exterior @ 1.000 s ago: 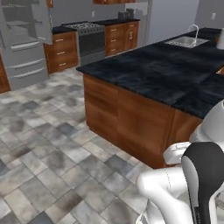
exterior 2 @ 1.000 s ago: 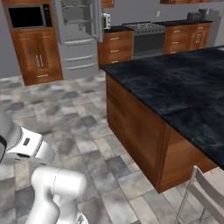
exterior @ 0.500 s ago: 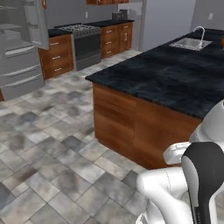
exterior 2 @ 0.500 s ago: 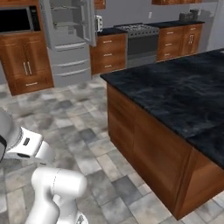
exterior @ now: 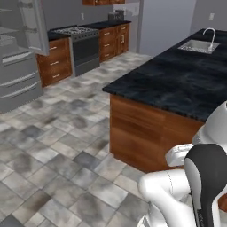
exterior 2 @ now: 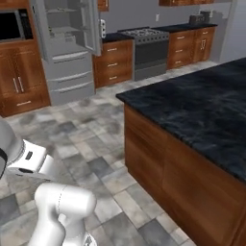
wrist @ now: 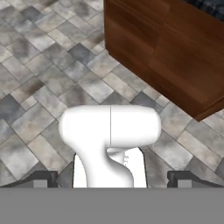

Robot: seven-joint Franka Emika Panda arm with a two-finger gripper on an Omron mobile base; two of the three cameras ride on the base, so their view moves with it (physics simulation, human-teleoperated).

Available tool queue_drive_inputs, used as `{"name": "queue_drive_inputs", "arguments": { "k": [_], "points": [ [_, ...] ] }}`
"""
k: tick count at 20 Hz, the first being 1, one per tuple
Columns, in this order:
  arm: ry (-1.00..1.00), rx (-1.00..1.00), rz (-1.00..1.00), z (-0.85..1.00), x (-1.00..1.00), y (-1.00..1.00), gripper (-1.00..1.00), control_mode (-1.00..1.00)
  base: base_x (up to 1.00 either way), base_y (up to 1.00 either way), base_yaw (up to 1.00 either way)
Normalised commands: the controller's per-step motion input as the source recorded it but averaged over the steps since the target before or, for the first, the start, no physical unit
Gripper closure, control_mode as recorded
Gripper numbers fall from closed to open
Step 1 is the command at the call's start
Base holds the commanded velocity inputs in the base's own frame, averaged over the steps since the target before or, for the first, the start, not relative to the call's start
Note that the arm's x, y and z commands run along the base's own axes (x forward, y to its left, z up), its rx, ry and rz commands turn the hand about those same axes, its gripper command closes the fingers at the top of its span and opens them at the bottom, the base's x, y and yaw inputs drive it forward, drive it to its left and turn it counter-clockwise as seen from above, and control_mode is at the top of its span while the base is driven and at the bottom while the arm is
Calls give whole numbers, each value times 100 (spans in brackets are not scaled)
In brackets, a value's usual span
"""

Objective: Gather the cucumber and broccoli from the fridge and place them on a tray on the dining counter. Then gather the chicken drumstick and fish from the fridge and place them on the other tray.

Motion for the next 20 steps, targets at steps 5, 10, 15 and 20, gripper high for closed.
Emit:
{"name": "queue_drive_inputs", "arguments": {
  "k": [5,10,15,20],
  "points": [
    [0,0,0,0,0,0,-100,100,100,80,-19],
    [0,0,0,0,0,0,-100,100,100,82,-19],
    [0,0,0,0,0,0,-100,100,100,83,-18],
    [0,0,0,0,0,0,-100,100,100,81,-17]
  ]
}}
